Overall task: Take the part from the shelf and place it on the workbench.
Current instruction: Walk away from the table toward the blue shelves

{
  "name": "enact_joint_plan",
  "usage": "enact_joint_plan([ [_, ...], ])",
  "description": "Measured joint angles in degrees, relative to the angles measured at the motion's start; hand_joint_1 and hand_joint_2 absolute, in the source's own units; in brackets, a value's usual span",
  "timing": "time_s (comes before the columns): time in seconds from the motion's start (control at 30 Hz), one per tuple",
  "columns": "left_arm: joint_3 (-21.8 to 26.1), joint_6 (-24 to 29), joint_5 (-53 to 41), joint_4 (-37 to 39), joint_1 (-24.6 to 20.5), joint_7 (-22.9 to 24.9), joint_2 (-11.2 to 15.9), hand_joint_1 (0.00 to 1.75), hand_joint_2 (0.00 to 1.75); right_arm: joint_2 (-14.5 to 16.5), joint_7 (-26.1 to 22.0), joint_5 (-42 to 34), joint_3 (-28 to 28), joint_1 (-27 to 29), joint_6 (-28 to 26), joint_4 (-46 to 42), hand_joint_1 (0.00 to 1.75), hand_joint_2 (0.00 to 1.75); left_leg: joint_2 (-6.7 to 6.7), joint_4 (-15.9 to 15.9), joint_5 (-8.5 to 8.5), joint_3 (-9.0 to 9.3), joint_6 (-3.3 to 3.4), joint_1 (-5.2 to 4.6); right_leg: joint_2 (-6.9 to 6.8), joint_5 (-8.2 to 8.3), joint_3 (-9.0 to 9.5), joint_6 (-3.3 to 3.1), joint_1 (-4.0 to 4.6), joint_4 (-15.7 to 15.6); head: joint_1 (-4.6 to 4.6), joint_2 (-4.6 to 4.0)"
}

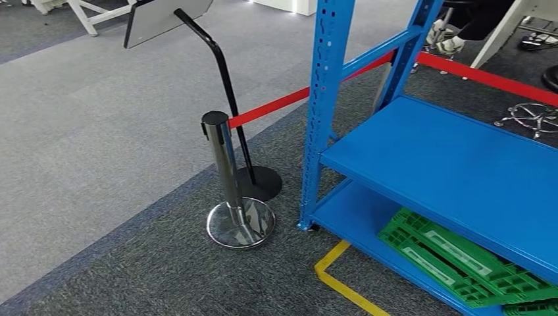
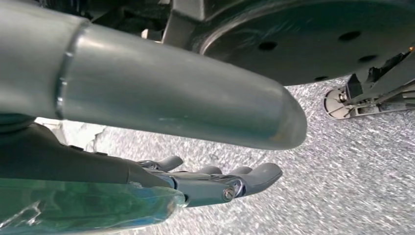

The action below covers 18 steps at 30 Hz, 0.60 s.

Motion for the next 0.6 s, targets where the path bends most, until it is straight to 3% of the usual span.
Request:
enact_joint_plan([
  [0.07, 0.02, 0.1, 0.0, 0.04, 0.01, 0.0, 0.16, 0.0, 0.0, 0.0, -0.13, 0.1, -0.2, -0.22, 0.06, 0.23, 0.0, 0.0, -2.02, -6.88, 4.56, 2.51, 0.54, 0.02, 1.55, -0.06, 0.04, 0.1, 0.04, 0.05, -0.01, 0.0],
  [0.1, 0.05, 0.1, -0.01, 0.05, 0.01, 0.0, 0.24, 0.0, 0.0, 0.0, -0.17, 0.11, -0.26, -0.36, 0.09, 0.31, 0.0, 0.0, -3.24, -9.97, 5.72, 3.67, 0.81, 0.07, 2.32, -0.09, -0.11, 0.28, 0.07, 0.17, 0.0, 0.0],
  [0.17, 0.1, 0.1, -0.02, 0.09, -0.04, 0.0, 0.35, 0.0, 0.0, 0.0, -0.21, 0.13, -0.37, -0.5, 0.16, 0.45, 0.0, 0.0, -4.67, -12.67, 5.94, 4.61, 1.16, 0.04, 3.52, -0.01, -0.8, 0.93, -0.06, 0.32, 0.0, 0.0],
  [0.23, 0.11, 0.1, -0.02, 0.11, -0.14, 0.0, 0.35, 0.0, 0.0, -0.01, -0.2, 0.13, -0.53, -0.34, 0.16, 0.58, 0.0, 0.0, -3.72, -13.38, 5.99, 4.77, 1.58, 0.05, 4.1, 0.11, -1.46, 1.75, -0.29, 0.41, 0.01, 0.0],
  [0.3, 0.11, 0.13, -0.02, 0.14, -0.17, -0.01, 0.39, 0.0, 0.0, -0.02, -0.2, 0.15, -0.72, -0.27, 0.15, 0.68, 0.0, 0.0, -2.32, -14.08, 6.35, 4.98, 2.25, 0.16, 1.74, -1.45, -2.77, 2.32, -0.12, 2.71, 0.35, 0.0],
  [0.37, 0.13, 0.15, -0.02, 0.18, -0.05, -0.02, 0.44, 0.0, 0.0, -0.02, -0.21, 0.15, -0.88, -0.49, 0.17, 0.72, 0.0, 0.0, -0.61, -14.33, 6.38, 5.02, 2.72, 0.04, -1.58, -5.35, -5.88, 2.67, -0.02, 9.17, 0.77, 0.0],
  [0.43, 0.16, 0.15, -0.02, 0.22, 0.08, -0.02, 0.44, 0.0, 0.0, -0.02, -0.2, 0.13, -0.98, -0.58, 0.26, 0.73, 0.0, 0.0, 1.18, -14.31, 6.28, 4.94, 2.88, -0.12, -2.65, -8.14, -8.8, 3.02, -0.16, 15.4, 0.89, 0.0],
  [0.47, 0.19, 0.15, -0.02, 0.26, 0.09, -0.02, 0.44, 0.0, 0.0, -0.02, -0.2, 0.13, -1.02, -0.51, 0.3, 0.73, 0.0, 0.0, 1.98, -14.3, 6.24, 4.92, 2.86, -0.14, -2.86, -7.97, -8.98, 3.16, -0.21, 16.07, 0.9, 0.0],
  [0.5, 0.22, 0.15, -0.02, 0.29, 0.06, -0.02, 0.41, 0.0, 0.0, -0.02, -0.19, 0.13, -1.1, -0.44, 0.33, 0.74, 0.0, 0.0, 2.7, -14.29, 6.2, 4.97, 2.78, -0.13, -3.14, -6.7, -7.96, 3.26, -0.26, 14.42, 0.92, 0.0],
  [0.53, 0.27, 0.15, -0.02, 0.35, 0.01, -0.02, 0.39, 0.0, 0.0, -0.02, -0.19, 0.12, -1.19, -0.41, 0.34, 0.74, 0.0, 0.0, 3.37, -14.27, 6.11, 5.1, 2.65, -0.11, -3.83, -4.76, -5.82, 3.31, -0.3, 10.74, 0.92, 0.0],
  [0.6, 0.39, 0.15, -0.02, 0.43, -0.04, -0.02, 0.37, 0.0, 0.0, -0.02, -0.2, 0.13, -1.34, -0.52, 0.34, 0.73, 0.0, 0.0, 4.49, -14.06, 5.81, 5.44, 2.13, -0.33, -6.38, -1.81, -1.5, 3.06, -0.29, 2.93, 0.91, 0.0],
])
